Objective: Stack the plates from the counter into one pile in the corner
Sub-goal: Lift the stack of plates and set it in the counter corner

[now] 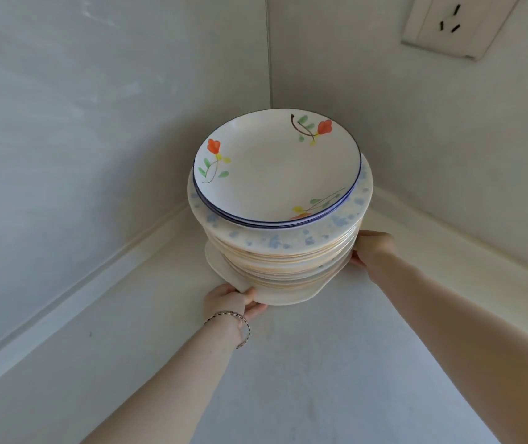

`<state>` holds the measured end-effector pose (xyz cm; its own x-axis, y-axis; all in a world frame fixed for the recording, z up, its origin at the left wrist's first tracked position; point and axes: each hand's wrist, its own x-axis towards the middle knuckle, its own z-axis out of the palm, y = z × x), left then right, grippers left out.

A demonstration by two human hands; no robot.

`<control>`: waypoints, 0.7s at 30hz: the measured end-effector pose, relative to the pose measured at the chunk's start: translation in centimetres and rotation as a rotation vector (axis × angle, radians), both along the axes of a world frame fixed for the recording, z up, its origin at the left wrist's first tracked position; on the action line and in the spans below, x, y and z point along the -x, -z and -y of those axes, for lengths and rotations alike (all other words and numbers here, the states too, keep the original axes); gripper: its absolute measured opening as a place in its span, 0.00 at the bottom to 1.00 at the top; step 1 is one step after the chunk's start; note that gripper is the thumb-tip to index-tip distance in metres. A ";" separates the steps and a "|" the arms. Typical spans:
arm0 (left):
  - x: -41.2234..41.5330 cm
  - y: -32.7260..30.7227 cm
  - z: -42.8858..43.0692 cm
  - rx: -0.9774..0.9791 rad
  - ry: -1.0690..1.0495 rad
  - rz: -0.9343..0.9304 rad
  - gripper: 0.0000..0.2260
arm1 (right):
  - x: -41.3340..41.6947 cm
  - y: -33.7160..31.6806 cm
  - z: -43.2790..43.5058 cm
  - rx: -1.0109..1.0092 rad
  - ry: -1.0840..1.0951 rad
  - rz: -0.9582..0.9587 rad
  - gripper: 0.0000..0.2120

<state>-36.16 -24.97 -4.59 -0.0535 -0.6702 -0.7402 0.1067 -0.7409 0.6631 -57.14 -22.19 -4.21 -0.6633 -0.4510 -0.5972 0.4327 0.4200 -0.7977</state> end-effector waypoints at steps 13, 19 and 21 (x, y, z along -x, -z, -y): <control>2.8 0.1 2.1 0.002 -0.071 -0.044 0.10 | -1.6 2.0 1.6 -0.035 -0.029 -0.080 0.08; 3.0 -0.1 2.3 -0.002 -0.062 -0.040 0.12 | -1.9 1.8 1.3 -0.001 0.071 0.050 0.09; 3.0 0.1 2.6 -0.010 -0.034 -0.012 0.11 | -1.8 2.0 1.4 0.005 0.078 0.071 0.05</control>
<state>-39.19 -27.54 -4.74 -0.0400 -0.6647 -0.7461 0.1397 -0.7430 0.6545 -55.37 -23.60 -6.25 -0.6523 -0.4028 -0.6421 0.5194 0.3794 -0.7656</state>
